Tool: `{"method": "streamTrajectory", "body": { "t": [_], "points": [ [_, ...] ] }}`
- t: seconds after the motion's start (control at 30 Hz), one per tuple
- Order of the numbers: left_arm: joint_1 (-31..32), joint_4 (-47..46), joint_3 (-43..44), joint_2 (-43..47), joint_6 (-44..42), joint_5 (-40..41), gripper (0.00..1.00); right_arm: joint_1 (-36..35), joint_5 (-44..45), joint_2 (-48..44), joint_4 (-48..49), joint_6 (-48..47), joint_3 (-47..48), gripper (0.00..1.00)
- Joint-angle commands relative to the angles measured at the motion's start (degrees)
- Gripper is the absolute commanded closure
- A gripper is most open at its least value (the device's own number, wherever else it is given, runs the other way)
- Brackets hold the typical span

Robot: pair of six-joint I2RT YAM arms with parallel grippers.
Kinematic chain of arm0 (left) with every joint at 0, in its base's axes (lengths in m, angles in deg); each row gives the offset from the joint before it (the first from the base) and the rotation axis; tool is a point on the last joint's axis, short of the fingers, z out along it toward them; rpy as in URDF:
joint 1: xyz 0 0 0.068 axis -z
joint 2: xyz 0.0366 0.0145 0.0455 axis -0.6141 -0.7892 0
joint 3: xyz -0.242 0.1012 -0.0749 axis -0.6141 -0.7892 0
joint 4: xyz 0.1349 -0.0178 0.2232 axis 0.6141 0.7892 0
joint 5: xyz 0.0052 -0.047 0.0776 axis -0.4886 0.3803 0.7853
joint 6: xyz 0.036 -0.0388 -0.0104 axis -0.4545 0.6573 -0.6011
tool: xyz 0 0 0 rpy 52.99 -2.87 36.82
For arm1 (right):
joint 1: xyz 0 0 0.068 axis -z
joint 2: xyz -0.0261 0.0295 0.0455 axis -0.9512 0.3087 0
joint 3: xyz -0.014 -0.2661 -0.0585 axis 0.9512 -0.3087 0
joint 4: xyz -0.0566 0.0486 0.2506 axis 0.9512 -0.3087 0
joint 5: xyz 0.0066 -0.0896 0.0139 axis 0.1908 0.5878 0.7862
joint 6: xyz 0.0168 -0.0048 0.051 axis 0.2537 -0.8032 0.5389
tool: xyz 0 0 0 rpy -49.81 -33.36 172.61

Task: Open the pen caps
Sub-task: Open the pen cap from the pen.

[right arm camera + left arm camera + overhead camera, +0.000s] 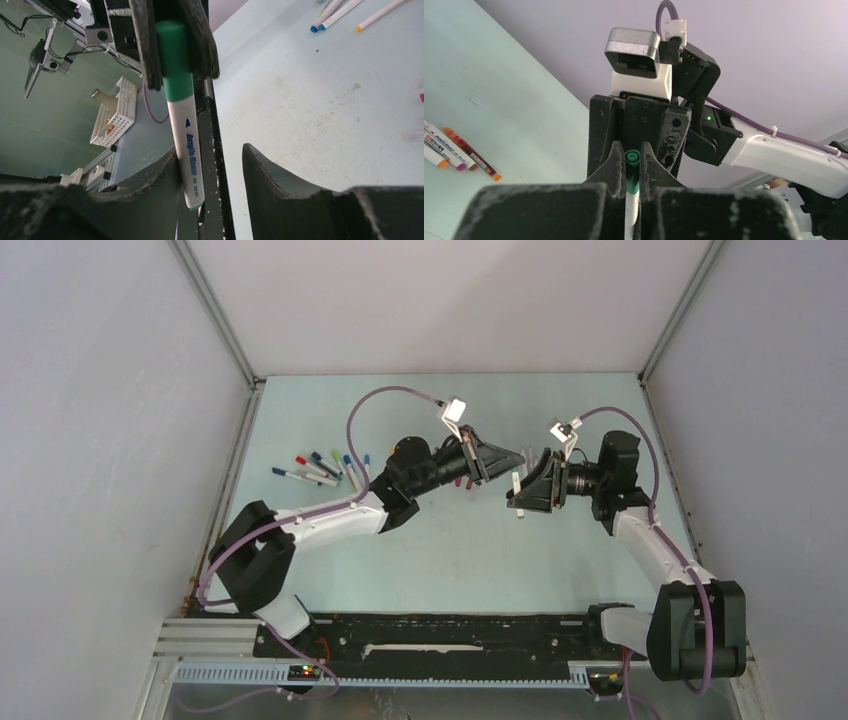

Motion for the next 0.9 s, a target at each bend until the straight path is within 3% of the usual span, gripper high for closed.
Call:
{"method": "streamTrajectory", "body": {
  "t": [0.0,0.07,0.13,0.17,0.47,0.6,0.73,0.8,0.87],
  "points": [
    [0.78,-3.26,0.94,-0.57,0.88,-0.26,1.0,0.04,0.09,-1.25,3.02,1.73,1.93,0.53],
    [0.78,-3.54,0.95,-0.77,0.81,-0.22,1.0,-0.05,0.1,-1.18,3.27,2.11,1.92,0.63],
    [0.78,-3.72,1.15,-0.7,0.04,0.25,1.0,-0.32,-0.24,-0.93,3.86,2.32,1.93,0.95],
    [0.64,-3.63,1.34,-0.39,-0.88,1.03,1.0,-0.49,-0.38,-0.84,3.91,2.33,1.93,1.0],
    [-11.69,-3.72,8.67,6.57,-7.7,20.23,1.0,-4.81,-1.46,3.92,1.11,-0.07,1.93,1.0],
    [-14.88,-1.6,14.08,7.84,-9.0,22.46,1.0,-6.09,-0.52,5.15,0.05,-1.39,1.93,1.0],
    [-16.01,-1.58,11.88,10.17,-9.18,22.71,1.0,-6.09,0.77,5.04,-1.31,-3.2,1.93,1.0],
    [-16.76,-2.0,8.96,11.55,-8.02,21.98,1.0,-5.94,4.13,4.77,-7.9,-9.8,3.17,1.0],
    [-17.41,-0.89,6.27,13.0,-6.73,19.63,1.0,-5.7,16.41,3.93,-23.13,-22.75,7.23,1.0]
  ]
}}
